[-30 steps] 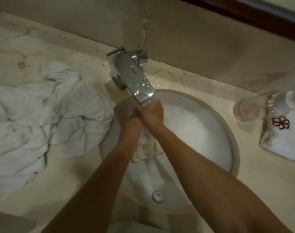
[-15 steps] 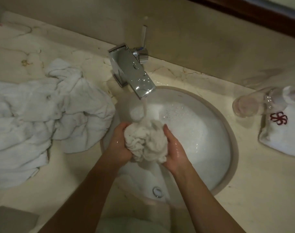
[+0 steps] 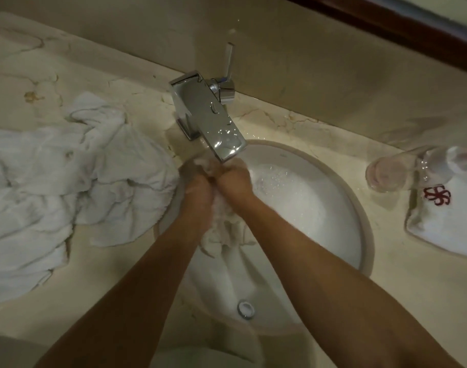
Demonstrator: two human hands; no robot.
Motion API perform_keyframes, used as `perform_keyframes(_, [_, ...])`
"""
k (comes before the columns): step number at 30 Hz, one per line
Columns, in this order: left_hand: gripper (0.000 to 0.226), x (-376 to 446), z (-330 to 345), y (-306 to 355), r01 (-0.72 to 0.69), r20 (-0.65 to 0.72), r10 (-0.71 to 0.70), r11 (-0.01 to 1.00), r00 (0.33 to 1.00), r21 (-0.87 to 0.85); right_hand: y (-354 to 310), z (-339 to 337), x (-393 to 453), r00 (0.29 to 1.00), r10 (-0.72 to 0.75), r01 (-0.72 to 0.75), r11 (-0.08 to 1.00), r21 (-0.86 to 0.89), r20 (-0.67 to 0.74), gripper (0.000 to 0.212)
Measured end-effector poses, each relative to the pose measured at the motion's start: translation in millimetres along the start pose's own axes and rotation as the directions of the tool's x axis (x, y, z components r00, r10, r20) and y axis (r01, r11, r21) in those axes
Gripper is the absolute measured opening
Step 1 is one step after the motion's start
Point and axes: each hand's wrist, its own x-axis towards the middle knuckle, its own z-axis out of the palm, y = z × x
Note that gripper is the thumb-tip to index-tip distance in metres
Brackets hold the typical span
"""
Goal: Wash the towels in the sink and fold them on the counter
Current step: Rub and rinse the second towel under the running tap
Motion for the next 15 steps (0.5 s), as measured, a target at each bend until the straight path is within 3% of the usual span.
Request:
perform_keyframes(4, [0.065, -14.9, -6.9, -15.3, -0.262, 0.019, 0.281, 0.866, 0.959, 0.426, 9.1, -16.7, 1.7, 0.989, -0.031, 0.061, 0.976, 0.211, -0.142, 0.034])
perform_keyframes(6, [0.06, -20.5, -15.7, -22.3, -0.456, 0.131, 0.483, 0.657, 0.866, 0.6, 24.3, -28.3, -17.0, 0.978, -0.157, 0.186, 0.954, 0.236, -0.139, 0.035])
perform_keyframes(8, [0.054, -20.9, -27.6, -38.9, -0.576, 0.291, 0.6, 0.359, 0.745, 0.734, 58.9, -30.4, -34.3, 0.959, -0.252, 0.268, 0.955, 0.127, -0.13, 0.035])
perform_keyframes(10, [0.045, -9.2, -32.9, -75.6, -0.61, 0.436, 0.63, 0.079, 0.643, 0.788, 100.5, -20.3, -43.7, 0.946, -0.297, 0.29, 0.954, -0.071, -0.128, 0.034])
perform_keyframes(12, [0.038, 5.0, -34.5, -109.3, -0.591, 0.477, 0.591, -0.001, 0.65, 0.807, 136.6, -0.2, -40.7, 0.92, -0.359, 0.317, 0.918, -0.24, -0.158, 0.037])
perform_keyframes(15, [0.046, 24.6, -43.3, -130.1, -0.528, 0.475, 0.558, -0.076, 0.681, 0.846, 163.5, 25.8, -18.9, 0.88, -0.452, 0.367, 0.841, -0.398, -0.144, 0.047])
